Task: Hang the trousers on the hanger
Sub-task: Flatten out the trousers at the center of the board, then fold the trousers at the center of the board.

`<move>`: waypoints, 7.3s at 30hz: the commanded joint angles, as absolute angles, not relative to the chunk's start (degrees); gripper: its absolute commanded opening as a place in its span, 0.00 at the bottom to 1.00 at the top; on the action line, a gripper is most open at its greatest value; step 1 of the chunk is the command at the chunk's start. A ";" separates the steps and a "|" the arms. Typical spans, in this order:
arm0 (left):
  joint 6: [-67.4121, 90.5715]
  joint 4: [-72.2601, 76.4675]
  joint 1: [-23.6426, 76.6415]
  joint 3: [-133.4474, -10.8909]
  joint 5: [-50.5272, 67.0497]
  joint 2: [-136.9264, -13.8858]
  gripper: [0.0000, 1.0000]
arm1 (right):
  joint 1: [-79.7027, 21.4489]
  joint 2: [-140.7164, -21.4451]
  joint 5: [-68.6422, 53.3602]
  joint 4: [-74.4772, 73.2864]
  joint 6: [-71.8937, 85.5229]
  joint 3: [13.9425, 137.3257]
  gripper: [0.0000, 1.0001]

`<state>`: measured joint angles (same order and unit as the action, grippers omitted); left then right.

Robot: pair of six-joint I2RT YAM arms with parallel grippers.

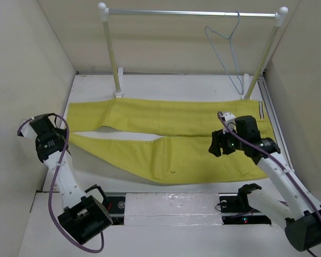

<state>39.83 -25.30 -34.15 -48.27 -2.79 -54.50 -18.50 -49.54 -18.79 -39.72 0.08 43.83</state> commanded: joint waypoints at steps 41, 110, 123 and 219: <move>41.57 -20.75 -17.75 -52.47 -3.34 -49.13 0.00 | 48.87 -72.60 3.25 -37.79 21.09 37.01 0.53; 27.93 -17.94 -13.80 -85.93 -28.74 -97.16 0.76 | 19.95 -113.86 -5.98 -36.23 8.35 112.18 0.76; 35.60 -11.34 -18.54 -68.37 -18.47 -95.43 0.63 | 13.37 -88.69 -15.28 -16.79 14.33 74.54 0.30; 38.21 -31.62 -17.84 -59.42 -40.43 -103.11 0.00 | 30.23 -50.47 -18.20 -24.68 20.14 23.91 0.00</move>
